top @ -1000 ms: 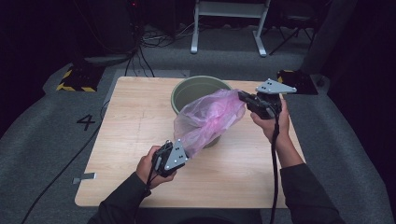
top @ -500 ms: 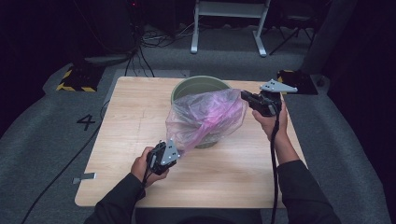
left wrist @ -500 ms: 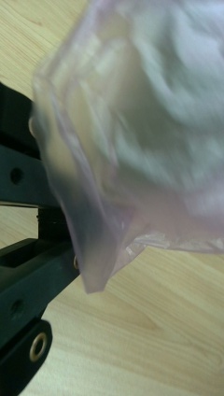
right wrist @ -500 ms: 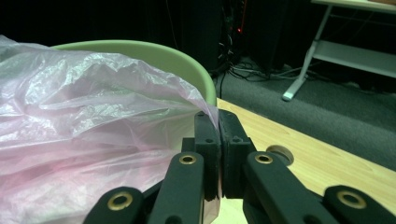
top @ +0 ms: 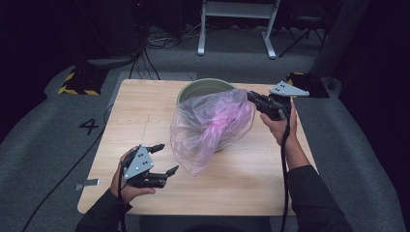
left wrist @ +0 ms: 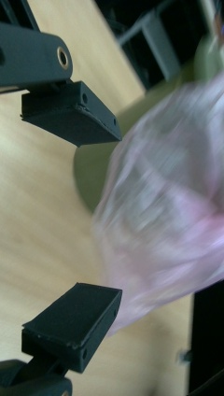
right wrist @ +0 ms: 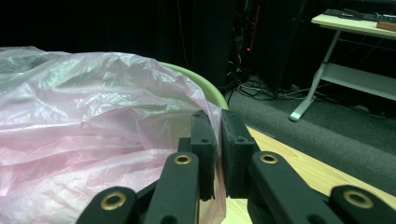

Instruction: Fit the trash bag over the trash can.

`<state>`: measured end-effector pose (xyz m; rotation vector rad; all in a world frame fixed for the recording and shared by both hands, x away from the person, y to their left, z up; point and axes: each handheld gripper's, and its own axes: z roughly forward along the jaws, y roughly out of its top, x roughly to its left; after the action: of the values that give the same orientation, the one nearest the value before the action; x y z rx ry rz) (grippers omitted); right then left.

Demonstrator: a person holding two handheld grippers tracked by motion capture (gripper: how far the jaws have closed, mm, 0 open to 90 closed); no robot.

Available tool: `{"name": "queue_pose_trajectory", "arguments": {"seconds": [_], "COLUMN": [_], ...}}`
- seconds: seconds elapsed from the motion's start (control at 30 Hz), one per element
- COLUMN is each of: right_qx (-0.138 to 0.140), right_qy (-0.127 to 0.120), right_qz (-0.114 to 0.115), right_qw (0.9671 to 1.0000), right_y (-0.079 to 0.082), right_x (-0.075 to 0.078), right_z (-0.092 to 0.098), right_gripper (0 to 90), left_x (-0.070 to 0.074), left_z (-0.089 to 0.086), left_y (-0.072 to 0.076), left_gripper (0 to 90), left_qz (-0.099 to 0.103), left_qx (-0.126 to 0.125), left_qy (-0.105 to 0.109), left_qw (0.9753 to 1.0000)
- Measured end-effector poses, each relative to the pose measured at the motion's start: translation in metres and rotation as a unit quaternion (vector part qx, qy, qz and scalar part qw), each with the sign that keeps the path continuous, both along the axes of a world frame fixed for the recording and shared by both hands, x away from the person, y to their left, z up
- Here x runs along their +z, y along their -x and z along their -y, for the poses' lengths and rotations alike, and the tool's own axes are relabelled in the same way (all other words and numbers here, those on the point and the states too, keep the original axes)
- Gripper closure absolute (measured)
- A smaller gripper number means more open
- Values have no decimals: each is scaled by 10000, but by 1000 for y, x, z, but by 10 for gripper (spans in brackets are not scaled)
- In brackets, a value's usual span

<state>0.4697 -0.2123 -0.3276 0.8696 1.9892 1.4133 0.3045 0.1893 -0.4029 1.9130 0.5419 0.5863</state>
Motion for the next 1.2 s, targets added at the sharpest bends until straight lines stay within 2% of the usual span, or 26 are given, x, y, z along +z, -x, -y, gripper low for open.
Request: {"name": "queue_pose_trajectory", "arguments": {"seconds": [0.03, 0.07, 0.1, 0.13, 0.17, 0.2, 0.23, 0.37, 0.4, 0.43, 0.47, 0.53, 0.57, 0.6, 0.63, 0.67, 0.7, 0.73, 0.77, 0.8, 0.83, 0.9, 0.97, 1.07, 1.13, 1.2], "right_qx": [8, 18, 26, 26, 55, 56, 95, 172, 172, 212, 212, 254, 322, 317, 307, 290, 253, 253, 91, 91, 115, 122, 220, 254, 384, 534], "right_qy": [-4, -3, -5, -5, 36, 59, 63, 147, 147, 166, 166, 109, 95, 84, 83, 85, 84, 84, 147, 147, 118, 126, 103, 96, 78, 235], "right_qz": [7, 22, 19, 19, 57, 78, 100, 183, 183, 177, 177, 199, 216, 206, 210, 203, 170, 170, 20, 20, -68, -93, -111, -119, -79, -134], "right_qw": [10000, 10000, 10000, 10000, 10000, 9999, 9999, 9996, 9996, 9995, 9995, 9994, 9992, 9992, 9993, 9993, 9995, 9995, 9998, 9998, 9998, 9998, 9996, 9996, 9992, 9982], "right_y": [0, 0, -1, -1, -2, -2, -2, -5, -5, -7, -7, -9, -11, -13, -14, -16, -18, -18, -20, -20, -18, -13, -7, 1, 9, 15], "right_x": [1, 2, 2, 2, 5, 6, 7, 11, 11, 12, 12, 12, 12, 12, 13, 14, 14, 14, 16, 16, 17, 19, 20, 21, 22, 22], "right_z": [-1, -2, -3, -3, -6, -7, -8, -11, -11, -12, -12, -12, -14, -14, -15, -17, -18, -18, -20, -20, -20, -17, -12, -6, 0, 2], "right_gripper": [847, 847, 847, 847, 844, 844, 844, 845, 845, 844, 844, 836, 823, 812, 781, 718, 633, 633, 446, 446, 375, 311, 279, 249, 244, 386], "left_x": [12, 12, 21, 21, 32, 32, 41, 59, 59, 64, 64, 66, 64, 64, 62, 61, 60, 60, 59, 59, 58, 58, 58, 57, 57, 56], "left_z": [-4, -4, -5, -5, -8, -8, -9, -3, -3, 1, 1, 8, 13, 13, 17, 16, 16, 16, 15, 15, 12, 10, 8, 6, 7, 8], "left_y": [-4, -4, -11, -11, -23, -23, -34, -64, -64, -78, -78, -99, -112, -112, -124, -128, -131, -131, -134, -134, -135, -134, -133, -134, -134, -137], "left_gripper": [217, 222, 221, 222, 222, 221, 221, 217, 213, 215, 215, 217, 245, 279, 320, 346, 368, 425, 460, 468, 506, 581, 659, 717, 800, 850], "left_qz": [67, 67, 139, 139, 104, 104, 67, 16, 16, -76, -76, -306, -340, -340, -411, -424, -454, -454, -452, -452, -456, -448, -356, -384, -318, -287], "left_qx": [415, 415, 595, 595, 623, 623, 605, 597, 597, 496, 496, 548, 713, 713, 1048, 1048, 970, 970, 1016, 1016, 871, 803, 801, 707, 749, 754], "left_qy": [43, 43, 72, 72, 367, 367, 551, 619, 619, 700, 700, 648, 514, 514, 306, 341, 411, 411, 437, 437, 499, 501, 401, 428, 346, 335], "left_qw": [9991, 9991, 9981, 9981, 9973, 9973, 9966, 9963, 9963, 9963, 9963, 9959, 9955, 9955, 9932, 9930, 9934, 9934, 9928, 9928, 9939, 9945, 9953, 9958, 9961, 9962]}}
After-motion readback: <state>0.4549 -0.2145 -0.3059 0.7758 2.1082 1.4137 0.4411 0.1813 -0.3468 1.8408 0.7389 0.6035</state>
